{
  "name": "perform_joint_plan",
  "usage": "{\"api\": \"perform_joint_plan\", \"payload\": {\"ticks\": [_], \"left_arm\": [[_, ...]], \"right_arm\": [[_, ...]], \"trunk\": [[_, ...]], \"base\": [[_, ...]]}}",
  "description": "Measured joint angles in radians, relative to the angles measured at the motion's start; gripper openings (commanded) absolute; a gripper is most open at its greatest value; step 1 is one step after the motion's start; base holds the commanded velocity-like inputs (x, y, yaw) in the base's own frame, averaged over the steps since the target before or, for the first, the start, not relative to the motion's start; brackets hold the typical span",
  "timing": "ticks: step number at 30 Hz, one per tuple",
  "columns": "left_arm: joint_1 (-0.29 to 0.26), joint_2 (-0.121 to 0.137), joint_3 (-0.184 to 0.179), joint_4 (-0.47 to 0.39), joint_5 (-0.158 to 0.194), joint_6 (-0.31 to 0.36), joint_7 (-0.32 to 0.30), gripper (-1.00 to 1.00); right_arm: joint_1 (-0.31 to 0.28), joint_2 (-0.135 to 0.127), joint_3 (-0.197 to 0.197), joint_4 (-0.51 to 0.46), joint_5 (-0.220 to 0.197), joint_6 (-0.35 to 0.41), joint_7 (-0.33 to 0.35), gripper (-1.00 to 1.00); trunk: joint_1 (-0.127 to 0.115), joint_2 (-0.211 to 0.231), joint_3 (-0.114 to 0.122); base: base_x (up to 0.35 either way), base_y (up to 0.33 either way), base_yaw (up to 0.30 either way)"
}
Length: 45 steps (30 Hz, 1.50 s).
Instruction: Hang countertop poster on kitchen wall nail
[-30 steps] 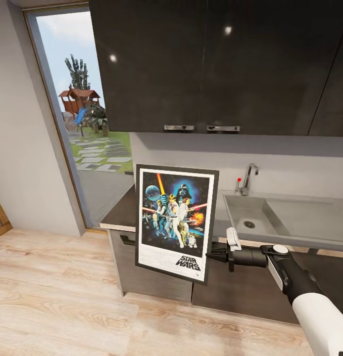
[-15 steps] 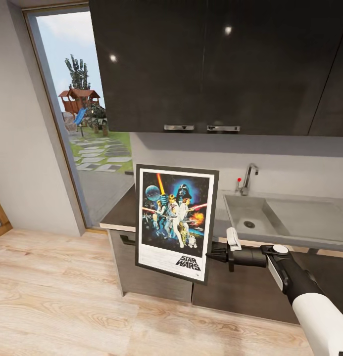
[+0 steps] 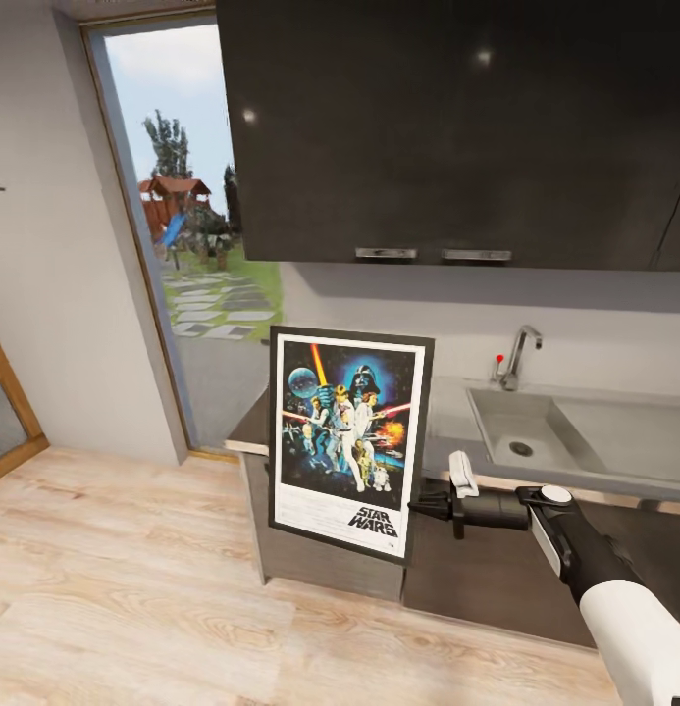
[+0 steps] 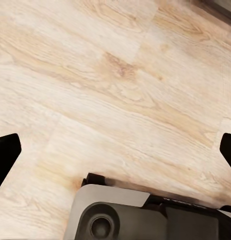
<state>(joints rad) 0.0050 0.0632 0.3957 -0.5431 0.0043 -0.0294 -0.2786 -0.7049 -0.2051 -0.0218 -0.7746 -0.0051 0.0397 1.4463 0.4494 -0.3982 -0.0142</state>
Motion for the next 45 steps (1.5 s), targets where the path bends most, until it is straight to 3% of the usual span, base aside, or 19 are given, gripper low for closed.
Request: {"api": "perform_joint_plan", "payload": {"ticks": [27,45], "left_arm": [[0.000,0.000,0.000,0.000,0.000,0.000,0.001,1.00],[0.000,0.000,0.000,0.000,0.000,0.000,0.001,1.00]], "right_arm": [[0.000,0.001,0.001,0.000,0.000,0.001,0.000,-1.00],[0.000,0.001,0.000,-0.001,0.000,0.003,0.000,-1.00]], "trunk": [[0.000,0.000,0.000],[0.000,0.000,0.000]], "base": [[0.015,0.293,0.275],[0.162,0.310,0.023]]}}
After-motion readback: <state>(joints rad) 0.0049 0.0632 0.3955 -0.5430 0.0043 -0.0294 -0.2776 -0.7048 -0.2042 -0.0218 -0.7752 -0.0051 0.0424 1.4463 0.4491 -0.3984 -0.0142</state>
